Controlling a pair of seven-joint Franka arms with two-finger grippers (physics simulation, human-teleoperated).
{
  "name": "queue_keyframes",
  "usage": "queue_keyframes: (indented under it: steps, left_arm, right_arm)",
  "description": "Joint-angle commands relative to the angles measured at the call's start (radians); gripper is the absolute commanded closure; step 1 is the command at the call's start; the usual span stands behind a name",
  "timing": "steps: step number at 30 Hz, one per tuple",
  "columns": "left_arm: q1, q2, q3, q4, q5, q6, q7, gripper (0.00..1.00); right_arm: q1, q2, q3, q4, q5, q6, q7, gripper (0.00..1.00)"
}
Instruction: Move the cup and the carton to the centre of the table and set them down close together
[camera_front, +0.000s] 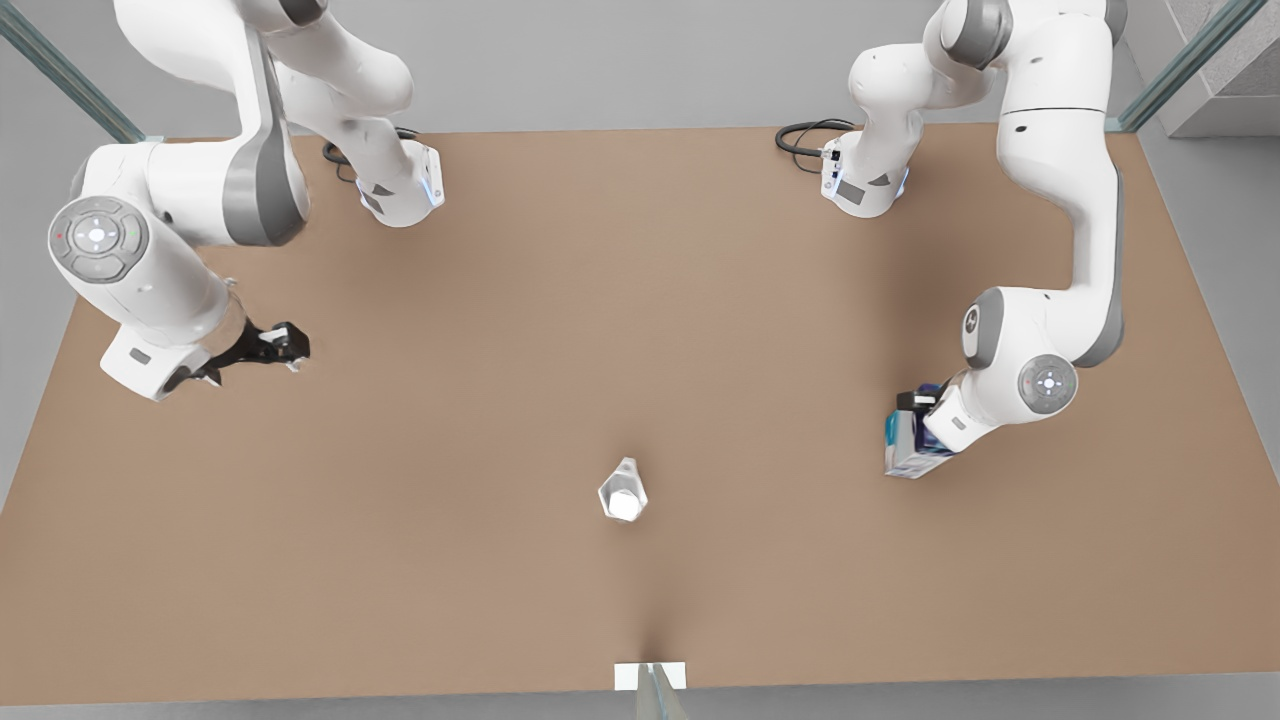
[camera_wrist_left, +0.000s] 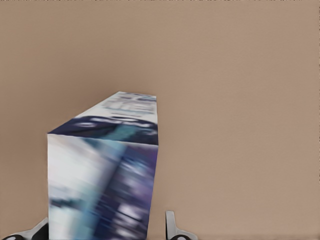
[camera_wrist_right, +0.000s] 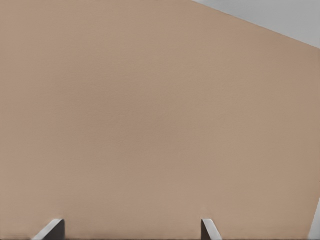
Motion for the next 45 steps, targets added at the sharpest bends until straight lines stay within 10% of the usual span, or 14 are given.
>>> queue_keyframes:
  steps: [1,4,7,16,25,45]
  left_arm:
    - [0.0,0.0,0.0,0.0,0.0,-0.001,0.0,0.04]
    - [0.0,-0.002,-0.001,0.002,-0.002,0.01,0.0,0.07]
    - [0.0,-0.002,-0.001,0.002,-0.003,0.01,0.0,0.48]
    - [-0.002,-0.06,-0.026,0.02,-0.005,-0.036,-0.003,0.38]
    - [-0.071,-0.032,-0.396,0.192,-0.037,-0.156,-0.897,0.37]
    - [-0.519,0.248,-0.339,0.402,-0.111,0.01,-1.994,0.35]
  right_arm:
    - [0.006,0.002,0.001,0.001,0.0,-0.001,0.0,0.0]
    - [0.021,0.011,-0.001,0.002,0.0,0.001,0.045,0.0]
    - [0.017,0.026,-0.001,0.007,0.0,0.005,0.046,0.0]
    - [0.011,0.043,-0.001,0.011,0.011,0.019,0.082,0.0]
    - [0.011,0.044,-0.001,0.011,0.012,0.021,0.082,0.0]
    - [0.014,0.046,-0.001,0.011,0.012,0.021,0.082,0.0]
